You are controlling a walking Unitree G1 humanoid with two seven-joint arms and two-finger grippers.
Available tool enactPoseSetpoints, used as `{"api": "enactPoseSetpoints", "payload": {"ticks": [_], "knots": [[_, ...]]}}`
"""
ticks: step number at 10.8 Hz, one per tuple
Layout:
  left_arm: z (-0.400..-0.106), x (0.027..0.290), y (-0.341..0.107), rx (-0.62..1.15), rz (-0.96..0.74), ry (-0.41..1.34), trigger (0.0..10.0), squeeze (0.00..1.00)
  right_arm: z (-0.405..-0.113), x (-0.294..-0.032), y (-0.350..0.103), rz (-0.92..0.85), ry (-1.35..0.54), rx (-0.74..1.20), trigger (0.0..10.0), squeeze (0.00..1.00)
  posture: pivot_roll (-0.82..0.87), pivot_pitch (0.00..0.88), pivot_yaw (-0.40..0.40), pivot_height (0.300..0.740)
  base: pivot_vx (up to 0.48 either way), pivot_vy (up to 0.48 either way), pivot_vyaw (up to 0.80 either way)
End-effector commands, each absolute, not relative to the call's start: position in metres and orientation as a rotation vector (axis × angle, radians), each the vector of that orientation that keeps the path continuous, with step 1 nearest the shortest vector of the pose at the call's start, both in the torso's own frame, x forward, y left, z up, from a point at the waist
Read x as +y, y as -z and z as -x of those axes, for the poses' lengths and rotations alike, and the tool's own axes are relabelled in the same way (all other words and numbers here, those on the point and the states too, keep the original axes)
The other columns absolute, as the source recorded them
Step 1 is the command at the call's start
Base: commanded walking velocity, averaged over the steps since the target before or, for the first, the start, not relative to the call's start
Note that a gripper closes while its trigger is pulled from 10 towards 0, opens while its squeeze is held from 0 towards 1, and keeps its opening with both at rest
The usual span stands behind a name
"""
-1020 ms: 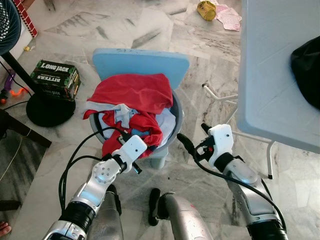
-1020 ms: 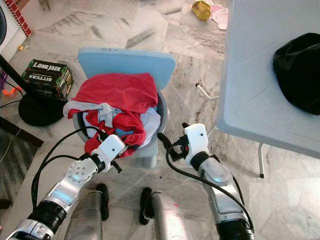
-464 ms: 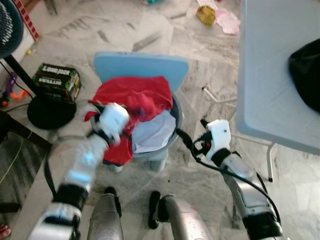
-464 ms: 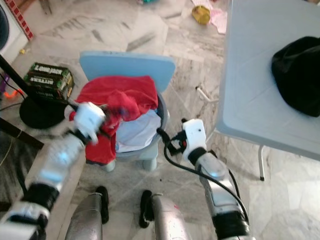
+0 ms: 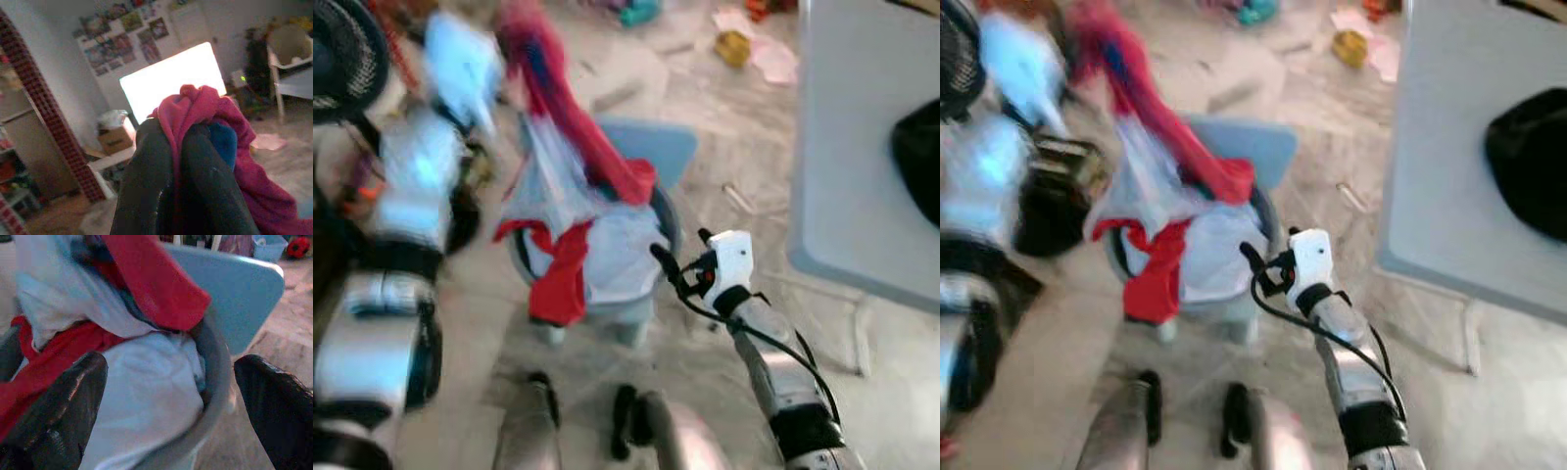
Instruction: Hang hanger
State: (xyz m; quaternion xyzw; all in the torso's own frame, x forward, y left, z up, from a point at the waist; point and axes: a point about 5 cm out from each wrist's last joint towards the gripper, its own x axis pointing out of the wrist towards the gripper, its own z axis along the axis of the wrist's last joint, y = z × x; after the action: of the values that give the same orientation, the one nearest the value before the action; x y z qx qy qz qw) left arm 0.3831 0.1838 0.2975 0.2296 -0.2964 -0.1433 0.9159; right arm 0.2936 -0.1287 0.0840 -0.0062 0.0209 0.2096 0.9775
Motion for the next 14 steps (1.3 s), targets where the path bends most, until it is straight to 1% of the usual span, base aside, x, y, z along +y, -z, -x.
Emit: {"api": "enactPoseSetpoints", "payload": {"ticks": [1,2,3,4,5,6,7,9,10,11,12,13,14], "knots": [[-0.384,0.180,-0.319,-0.672,-0.476,0.308,0.0,0.00,-0.292,-0.132,-0.078,0.012,-0.392,0.054,10.0,0.00,0.07,0.127,-0.060,0.740,0.000,0.000,0.00],[-0.381,0.155,-0.351,-0.797,-0.464,0.370,0.0,0.00,-0.292,-0.133,-0.075,0.007,-0.369,0.052,10.0,0.00,0.07,0.123,-0.054,0.740,0.000,0.000,0.00],[-0.378,0.143,-0.358,-0.838,-0.448,0.411,0.0,0.00,-0.292,-0.134,-0.074,0.005,-0.365,0.053,10.0,0.00,0.08,0.123,-0.054,0.740,0.000,0.000,0.00],[-0.366,0.111,-0.374,-0.940,-0.419,0.533,0.0,0.00,-0.293,-0.133,-0.073,0.004,-0.361,0.053,10.0,0.00,0.08,0.125,-0.055,0.740,0.000,0.000,0.00],[-0.360,0.100,-0.380,-0.982,-0.395,0.575,0.0,0.00,-0.294,-0.132,-0.074,0.005,-0.362,0.051,10.0,0.00,0.08,0.125,-0.055,0.740,0.000,0.000,0.00],[-0.346,0.088,-0.400,-1.087,-0.370,0.604,0.0,0.00,-0.296,-0.132,-0.073,0.007,-0.360,0.048,10.0,0.00,0.09,0.127,-0.060,0.740,0.000,0.000,0.00],[-0.337,0.085,-0.423,-1.152,-0.326,0.611,0.0,0.00,-0.296,-0.130,-0.072,0.008,-0.361,0.050,10.0,0.00,0.10,0.125,-0.061,0.740,0.000,0.000,0.00],[-0.334,0.096,-0.456,-1.219,-0.295,0.549,0.0,0.00,-0.297,-0.126,-0.070,0.014,-0.370,0.054,10.0,0.00,0.11,0.125,-0.061,0.740,0.000,0.000,0.00],[-0.327,0.104,-0.475,-1.279,-0.273,0.499,0.0,0.00,-0.298,-0.126,-0.070,0.018,-0.359,0.051,10.0,0.00,0.10,0.128,-0.059,0.740,0.000,0.000,0.00],[-0.326,0.114,-0.479,-1.287,-0.241,0.447,0.0,0.00,-0.297,-0.127,-0.069,0.019,-0.353,0.054,10.0,0.00,0.10,0.131,-0.059,0.740,0.000,0.000,0.00],[-0.335,0.132,-0.469,-1.233,-0.173,0.384,0.0,0.00,-0.295,-0.129,-0.067,0.030,-0.341,0.059,10.0,0.00,0.10,0.135,-0.061,0.740,0.000,0.000,0.00],[-0.353,0.157,-0.425,-1.085,-0.194,0.306,0.0,0.00,-0.293,-0.130,-0.065,0.034,-0.340,0.065,10.0,0.00,0.09,0.147,-0.069,0.740,0.000,0.000,0.00],[-0.359,0.169,-0.404,-1.011,-0.222,0.269,0.0,0.00,-0.293,-0.131,-0.065,0.037,-0.340,0.068,10.0,0.00,0.10,0.153,-0.072,0.740,0.000,0.000,0.00]]}}
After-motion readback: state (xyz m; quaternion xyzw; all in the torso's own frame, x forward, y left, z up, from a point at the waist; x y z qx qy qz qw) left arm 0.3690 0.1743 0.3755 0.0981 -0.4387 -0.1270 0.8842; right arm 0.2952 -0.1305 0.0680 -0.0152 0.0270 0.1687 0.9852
